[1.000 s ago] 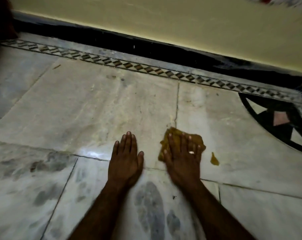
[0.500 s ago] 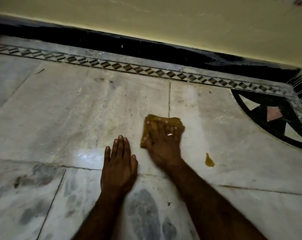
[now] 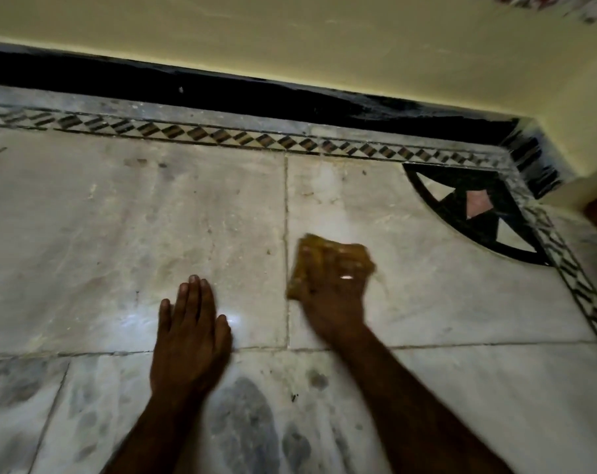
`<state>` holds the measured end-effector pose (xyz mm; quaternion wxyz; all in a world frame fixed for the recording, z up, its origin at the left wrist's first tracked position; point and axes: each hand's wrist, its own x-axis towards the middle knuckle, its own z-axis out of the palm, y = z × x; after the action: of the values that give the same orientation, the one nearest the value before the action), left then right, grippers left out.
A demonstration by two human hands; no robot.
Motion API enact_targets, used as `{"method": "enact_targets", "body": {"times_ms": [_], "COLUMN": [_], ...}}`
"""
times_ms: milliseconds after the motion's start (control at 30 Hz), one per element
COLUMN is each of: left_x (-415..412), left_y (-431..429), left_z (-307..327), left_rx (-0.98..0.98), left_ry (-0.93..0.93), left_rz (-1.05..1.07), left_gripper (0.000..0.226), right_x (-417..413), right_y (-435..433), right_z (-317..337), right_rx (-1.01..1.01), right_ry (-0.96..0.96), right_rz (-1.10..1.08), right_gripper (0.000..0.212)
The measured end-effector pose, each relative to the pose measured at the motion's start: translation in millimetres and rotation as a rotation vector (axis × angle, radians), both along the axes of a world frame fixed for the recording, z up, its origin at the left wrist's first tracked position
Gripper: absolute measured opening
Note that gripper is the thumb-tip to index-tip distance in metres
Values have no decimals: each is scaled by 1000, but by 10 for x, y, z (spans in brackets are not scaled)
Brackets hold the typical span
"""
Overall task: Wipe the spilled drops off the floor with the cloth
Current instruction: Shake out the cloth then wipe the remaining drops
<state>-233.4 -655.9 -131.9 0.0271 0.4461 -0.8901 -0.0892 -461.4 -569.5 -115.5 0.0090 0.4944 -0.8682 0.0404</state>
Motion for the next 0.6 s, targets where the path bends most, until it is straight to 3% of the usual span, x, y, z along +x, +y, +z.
{"method": "enact_targets", "body": {"times_ms": [67,200,333,400,467,600], "left_x": [29,-6,14,-8,-27,42], "left_y": [-13,-17,-28,-24,-22,-90], "left_z": [-10,-13,-58,-71,-107,-193], "left_rx": [-24,31,0,6,20,21], "left_ry": [10,11,-47,-15,-10,-21], "left_rz": [-21,16,-58,-9,28,-16], "left_gripper": [70,71,68,71,74,72], "right_x": [370,573,-248,-546,-545,-93], "right_y": [-48,904,1389,1044,558,627], "right_z": [-91,-224,-137,-78,-26,-158], "right_rx": [-159,-75,80,82,61,-81], "right_ry": [31,-36,60,52,7,-11], "right_rz": [151,287,25,-200,-285,79], "right_gripper": [56,62,59,58,60,62]}}
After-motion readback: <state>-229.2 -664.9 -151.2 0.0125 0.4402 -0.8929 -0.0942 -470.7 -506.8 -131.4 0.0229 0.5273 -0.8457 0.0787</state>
